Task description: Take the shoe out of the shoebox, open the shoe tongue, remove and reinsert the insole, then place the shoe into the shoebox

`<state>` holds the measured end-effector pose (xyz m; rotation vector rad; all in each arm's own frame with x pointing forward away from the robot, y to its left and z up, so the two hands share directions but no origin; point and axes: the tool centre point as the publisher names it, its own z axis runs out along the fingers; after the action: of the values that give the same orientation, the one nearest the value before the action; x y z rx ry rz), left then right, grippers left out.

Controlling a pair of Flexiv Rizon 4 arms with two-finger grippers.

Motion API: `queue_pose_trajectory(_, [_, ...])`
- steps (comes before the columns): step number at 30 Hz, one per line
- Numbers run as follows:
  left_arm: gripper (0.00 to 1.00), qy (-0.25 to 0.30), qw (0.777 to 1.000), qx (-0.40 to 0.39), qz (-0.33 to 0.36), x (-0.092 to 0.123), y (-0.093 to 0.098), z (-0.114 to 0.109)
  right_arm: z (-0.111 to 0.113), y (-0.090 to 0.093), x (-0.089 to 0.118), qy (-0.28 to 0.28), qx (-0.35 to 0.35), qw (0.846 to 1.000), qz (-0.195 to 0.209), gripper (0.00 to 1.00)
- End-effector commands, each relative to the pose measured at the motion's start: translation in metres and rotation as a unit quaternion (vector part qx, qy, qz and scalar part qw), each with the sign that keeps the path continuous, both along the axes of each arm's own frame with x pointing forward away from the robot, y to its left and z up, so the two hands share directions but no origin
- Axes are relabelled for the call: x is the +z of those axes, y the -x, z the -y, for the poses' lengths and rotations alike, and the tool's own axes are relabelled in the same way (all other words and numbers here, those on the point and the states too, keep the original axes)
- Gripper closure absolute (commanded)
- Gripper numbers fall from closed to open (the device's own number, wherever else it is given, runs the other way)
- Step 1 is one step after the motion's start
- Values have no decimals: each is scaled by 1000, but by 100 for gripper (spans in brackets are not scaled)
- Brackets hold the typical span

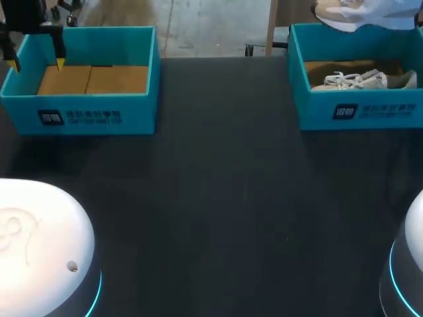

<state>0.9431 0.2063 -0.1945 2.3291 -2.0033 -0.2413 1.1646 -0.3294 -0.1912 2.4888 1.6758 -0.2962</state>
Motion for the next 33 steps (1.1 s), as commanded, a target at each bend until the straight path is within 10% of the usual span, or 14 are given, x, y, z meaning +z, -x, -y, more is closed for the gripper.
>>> queue_pose_trajectory(1, [0, 0, 1000, 0, 1, 0, 1, -1, -2, -1, -9, 6, 7, 1000, 4, 100])
queue_pose_trajectory(33, [0, 0, 1000, 0, 1, 0, 1, -1, 11, 20, -64, -14, -8, 1000, -19, 100])
